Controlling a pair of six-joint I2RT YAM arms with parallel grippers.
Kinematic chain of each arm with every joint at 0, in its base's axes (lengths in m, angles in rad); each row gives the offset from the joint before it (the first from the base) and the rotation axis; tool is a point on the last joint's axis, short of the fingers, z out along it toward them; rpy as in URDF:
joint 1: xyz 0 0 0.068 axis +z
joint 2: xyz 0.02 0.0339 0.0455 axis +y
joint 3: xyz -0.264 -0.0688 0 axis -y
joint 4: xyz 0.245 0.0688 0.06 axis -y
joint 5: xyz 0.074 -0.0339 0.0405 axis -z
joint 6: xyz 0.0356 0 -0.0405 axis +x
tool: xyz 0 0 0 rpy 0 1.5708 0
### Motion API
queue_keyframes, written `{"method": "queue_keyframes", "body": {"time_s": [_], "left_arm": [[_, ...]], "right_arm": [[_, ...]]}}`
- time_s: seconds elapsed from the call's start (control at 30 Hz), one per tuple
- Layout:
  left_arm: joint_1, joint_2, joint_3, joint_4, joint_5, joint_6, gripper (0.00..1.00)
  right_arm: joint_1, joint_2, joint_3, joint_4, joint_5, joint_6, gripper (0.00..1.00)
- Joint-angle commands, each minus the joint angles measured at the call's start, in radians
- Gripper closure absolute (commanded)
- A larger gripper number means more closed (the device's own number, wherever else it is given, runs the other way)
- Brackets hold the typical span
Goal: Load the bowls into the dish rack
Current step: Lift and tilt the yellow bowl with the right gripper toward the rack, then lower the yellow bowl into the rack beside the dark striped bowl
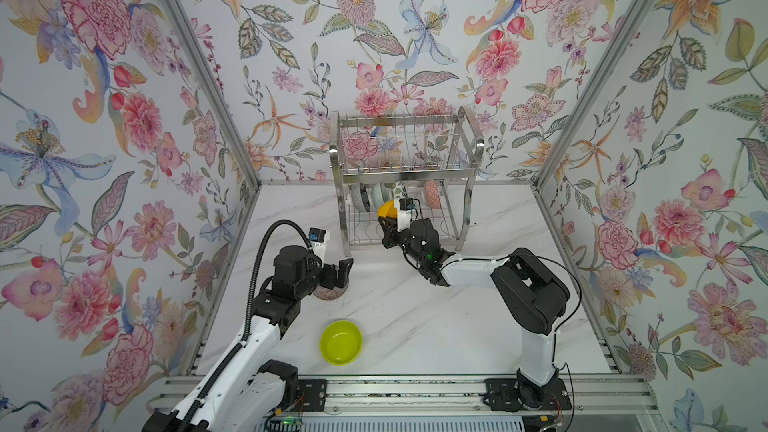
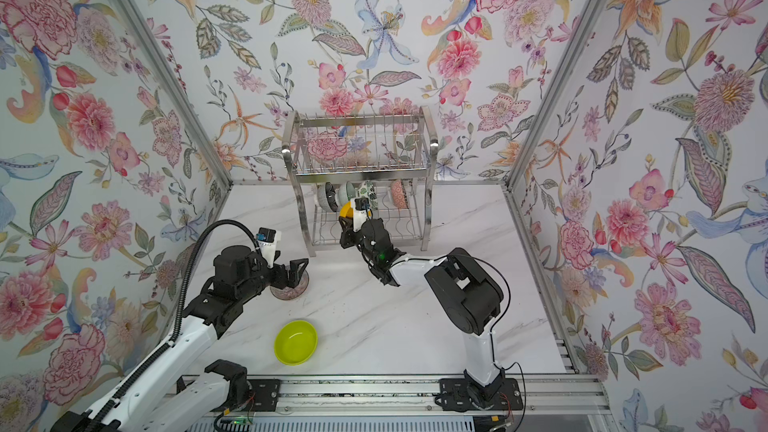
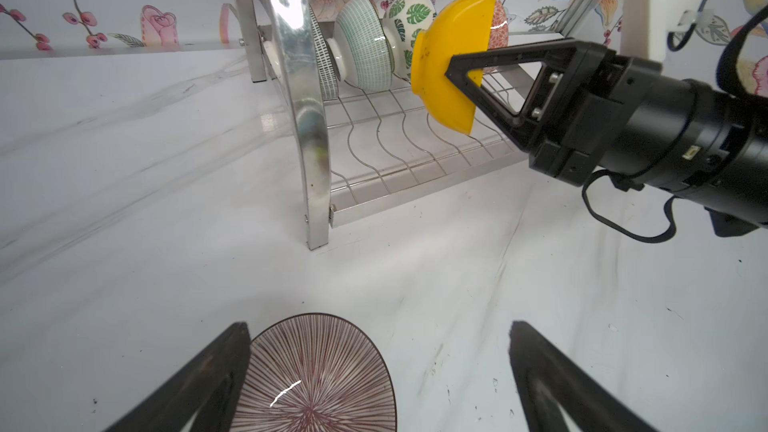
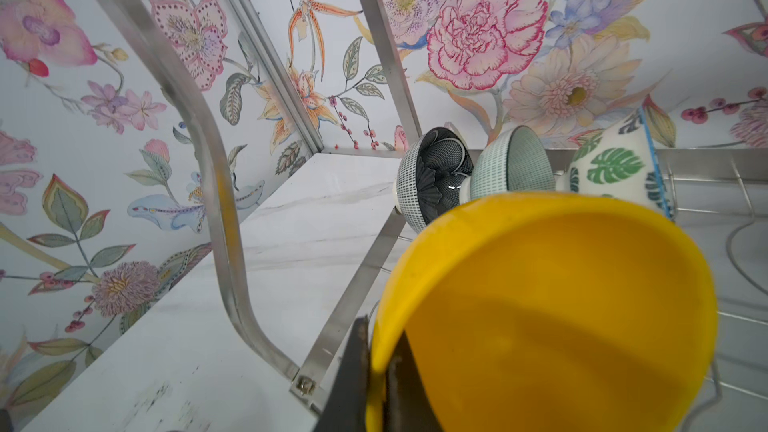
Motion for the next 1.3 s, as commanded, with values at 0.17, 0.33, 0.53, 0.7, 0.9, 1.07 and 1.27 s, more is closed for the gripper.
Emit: {"method": "queue_keyframes", "body": {"time_s": [0.17,0.33,0.53,0.7,0.9,1.07,1.27], "left_arm": [[0.022,-0.023,-0.014,0.034,-0.036,-0.012,0.01],[0.022,-0.023,-0.018,0.046,-0.012,-0.012,0.01],[0.022,-0.032,-0.023,0.065,0.030,-0.013,0.01],[0.023,-0.045,-0.036,0.090,0.074,-0.011,0.01],[0.022,-0.071,-0.052,0.107,0.112,0.013,0.01],[0.023,-0.083,-0.057,0.114,0.132,0.014,0.01],[0.022,-0.089,-0.061,0.122,0.169,0.020,0.01]], "right_arm": [[-0.042,0.059,0.091,0.122,-0.234,0.217,0.95],[-0.057,0.079,0.121,0.137,-0.338,0.282,0.95],[-0.066,0.111,0.164,0.157,-0.469,0.347,0.95],[-0.075,0.152,0.207,0.172,-0.561,0.403,0.95],[-0.084,0.193,0.248,0.189,-0.633,0.459,0.95],[-0.100,0.240,0.283,0.250,-0.691,0.555,0.95],[-0.122,0.276,0.301,0.306,-0.738,0.632,0.95]]}}
